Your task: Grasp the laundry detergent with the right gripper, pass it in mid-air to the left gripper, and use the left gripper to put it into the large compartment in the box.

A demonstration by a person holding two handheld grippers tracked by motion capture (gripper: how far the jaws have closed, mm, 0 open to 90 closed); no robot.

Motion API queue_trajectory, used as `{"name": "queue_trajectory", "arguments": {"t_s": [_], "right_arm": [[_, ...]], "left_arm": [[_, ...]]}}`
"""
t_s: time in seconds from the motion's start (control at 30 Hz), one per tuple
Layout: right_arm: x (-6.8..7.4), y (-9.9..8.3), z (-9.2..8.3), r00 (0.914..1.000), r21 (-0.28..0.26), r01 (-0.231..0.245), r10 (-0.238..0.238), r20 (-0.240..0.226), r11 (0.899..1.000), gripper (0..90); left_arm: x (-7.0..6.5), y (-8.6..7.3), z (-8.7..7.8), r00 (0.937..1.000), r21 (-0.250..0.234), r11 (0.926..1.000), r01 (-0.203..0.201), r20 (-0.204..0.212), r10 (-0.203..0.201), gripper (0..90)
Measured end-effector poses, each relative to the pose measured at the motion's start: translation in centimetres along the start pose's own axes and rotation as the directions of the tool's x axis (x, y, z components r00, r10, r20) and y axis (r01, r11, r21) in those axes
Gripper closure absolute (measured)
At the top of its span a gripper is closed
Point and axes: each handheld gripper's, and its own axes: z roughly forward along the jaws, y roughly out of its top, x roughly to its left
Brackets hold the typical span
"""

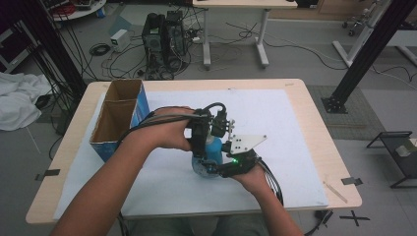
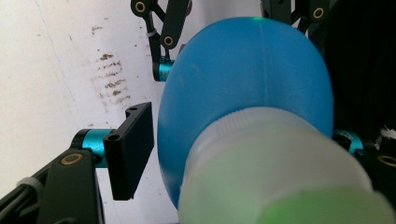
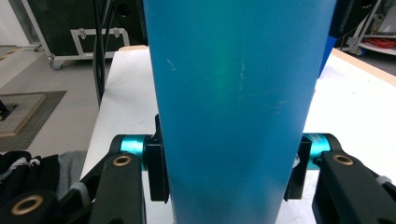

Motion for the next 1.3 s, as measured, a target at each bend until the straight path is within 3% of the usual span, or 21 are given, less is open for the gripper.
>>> {"name": "queue_trajectory", "arguments": {"t_s": [0.13,0.23,0.37,0.57,0.77,0.87,0.9,0.93,1.1,1.17,1.3], "right_arm": [[0.0,0.0,-0.1,0.9997,0.004,-0.026,0.026,-0.004,1.0,47.8],[0.0,0.0,0.0,0.9995,-0.002,-0.03,0.03,-0.008,1.0,47.8],[-0.2,0.0,0.2,0.9998,-0.017,0.015,-0.015,-0.011,1.0,47.6],[-0.3,0.0,0.3,0.9997,-0.018,0.016,-0.017,-0.018,1.0,44.9],[0.0,0.2,-0.2,0.9995,-0.005,-0.022,0.022,-0.021,1.0,39.0],[-0.1,0.2,-0.6,0.9995,-0.006,-0.025,0.025,-0.02,1.0,33.2],[0.1,0.4,-0.8,0.9974,-0.006,-0.06,0.06,-0.04,0.998,32.7],[0.0,0.3,-0.9,0.9993,-0.001,-0.029,0.029,-0.022,1.0,31.9],[-0.2,0.3,-1.3,0.9988,0.005,-0.049,0.049,-0.001,0.999,24.4],[-0.4,0.3,-1.3,0.9995,0.004,-0.03,0.03,0.001,1.0,23.3],[-0.4,0.5,-2.0,0.9963,0.027,-0.085,0.085,0.015,0.996,22.4]], "left_arm": [[-0.2,0.0,-0.1,0.9998,-0.006,1.0,0.005,0.019,-0.005,37.3],[-0.2,0.0,-0.2,0.9997,0.0,1.0,0.003,0.024,-0.003,37.4],[-0.3,-0.1,-0.2,0.9996,0.012,0.9998,0.013,0.023,-0.013,37.7],[-0.5,-0.1,-0.3,0.9991,0.016,0.9994,0.03,0.029,-0.03,38.0],[-0.2,-0.2,-0.5,0.9989,0.027,0.9991,0.032,0.032,-0.033,38.0],[-0.2,-0.4,-0.6,0.9974,0.035,0.9971,0.067,0.024,-0.068,38.0],[0.1,-0.5,-0.6,0.9982,0.036,0.9979,0.054,0.023,-0.055,38.0],[0.1,-0.6,-0.7,0.9977,0.037,0.9973,0.063,0.021,-0.064,38.0],[0.2,-1.1,-0.9,0.9963,0.046,0.9956,0.082,0.025,-0.083,38.0],[0.2,-1.2,-1.0,0.9953,0.045,0.9947,0.093,0.024,-0.094,38.0],[0.3,-1.8,-1.9,0.9926,0.03,0.993,0.115,0.036,-0.116,38.0]]}}
